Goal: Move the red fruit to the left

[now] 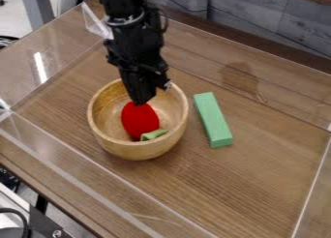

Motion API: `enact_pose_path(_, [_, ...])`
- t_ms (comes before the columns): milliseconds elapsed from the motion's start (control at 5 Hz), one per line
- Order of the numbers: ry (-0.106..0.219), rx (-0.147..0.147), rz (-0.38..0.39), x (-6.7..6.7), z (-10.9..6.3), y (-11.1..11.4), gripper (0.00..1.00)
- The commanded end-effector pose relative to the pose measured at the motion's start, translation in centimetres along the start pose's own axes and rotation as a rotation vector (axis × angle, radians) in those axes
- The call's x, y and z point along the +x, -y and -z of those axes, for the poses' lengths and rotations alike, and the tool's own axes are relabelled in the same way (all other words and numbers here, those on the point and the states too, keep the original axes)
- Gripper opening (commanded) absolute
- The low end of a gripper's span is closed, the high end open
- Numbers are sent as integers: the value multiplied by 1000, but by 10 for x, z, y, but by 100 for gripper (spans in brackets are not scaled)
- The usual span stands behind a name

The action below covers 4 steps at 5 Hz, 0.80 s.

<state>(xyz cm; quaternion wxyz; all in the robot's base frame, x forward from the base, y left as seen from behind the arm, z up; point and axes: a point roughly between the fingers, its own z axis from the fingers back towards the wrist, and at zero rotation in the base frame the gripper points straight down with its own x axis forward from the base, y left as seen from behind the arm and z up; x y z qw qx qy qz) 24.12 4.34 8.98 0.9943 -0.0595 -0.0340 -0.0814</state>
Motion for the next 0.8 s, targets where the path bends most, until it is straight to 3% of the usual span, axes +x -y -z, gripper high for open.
enact_pose_path(0, [46, 19, -15, 8, -12, 2, 0])
enact_pose_path(200, [42, 19, -41, 8, -11, 3, 100])
enact_pose_path(400, [32, 16, -22, 3, 0, -4, 100])
enact_pose_path(600, [30, 13, -14, 0, 4, -13, 0])
